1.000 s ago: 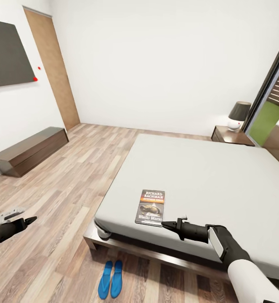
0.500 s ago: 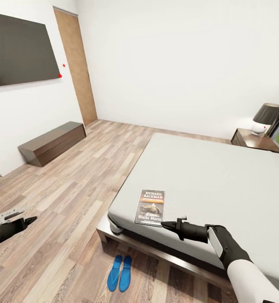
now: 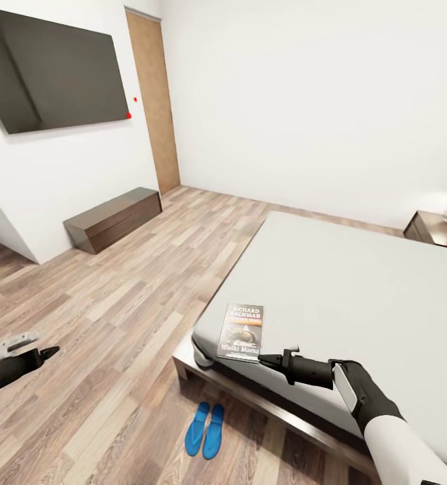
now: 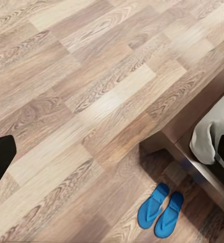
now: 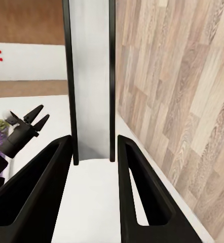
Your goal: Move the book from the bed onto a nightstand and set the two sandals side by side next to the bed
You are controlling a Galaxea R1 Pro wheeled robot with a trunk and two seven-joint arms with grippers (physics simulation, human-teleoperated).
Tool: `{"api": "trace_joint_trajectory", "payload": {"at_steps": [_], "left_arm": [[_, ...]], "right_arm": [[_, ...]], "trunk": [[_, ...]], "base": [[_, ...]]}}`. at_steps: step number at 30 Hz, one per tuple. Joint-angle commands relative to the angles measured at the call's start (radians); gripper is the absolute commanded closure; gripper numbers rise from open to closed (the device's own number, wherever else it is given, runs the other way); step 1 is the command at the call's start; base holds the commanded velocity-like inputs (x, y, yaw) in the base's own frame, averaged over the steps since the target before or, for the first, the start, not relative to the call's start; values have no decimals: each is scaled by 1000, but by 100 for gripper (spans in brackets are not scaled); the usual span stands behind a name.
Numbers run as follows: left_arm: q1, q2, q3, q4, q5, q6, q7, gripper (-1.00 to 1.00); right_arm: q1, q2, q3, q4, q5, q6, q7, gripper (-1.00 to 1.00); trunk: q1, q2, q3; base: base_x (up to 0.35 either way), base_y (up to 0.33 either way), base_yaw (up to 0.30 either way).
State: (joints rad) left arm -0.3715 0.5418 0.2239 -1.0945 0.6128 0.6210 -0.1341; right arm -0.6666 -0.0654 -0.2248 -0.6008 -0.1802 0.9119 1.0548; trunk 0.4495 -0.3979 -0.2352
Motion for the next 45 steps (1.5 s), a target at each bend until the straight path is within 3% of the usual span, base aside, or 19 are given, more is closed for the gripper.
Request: {"api": "trace_joint_trajectory", "payload": {"at_steps": [1, 45], "left_arm": [[-1, 0, 2, 0, 1, 6, -4, -100], [-1, 0, 1, -2, 1, 8, -9, -100]], "right_arm": [[-1, 0, -2, -1, -5, 7, 3, 100], [-1, 2, 0, -2, -5, 5, 11, 100]], "trunk": [[0, -2, -3], [0, -2, -51]], "base": [[0, 0, 237], [0, 0, 218]]}}
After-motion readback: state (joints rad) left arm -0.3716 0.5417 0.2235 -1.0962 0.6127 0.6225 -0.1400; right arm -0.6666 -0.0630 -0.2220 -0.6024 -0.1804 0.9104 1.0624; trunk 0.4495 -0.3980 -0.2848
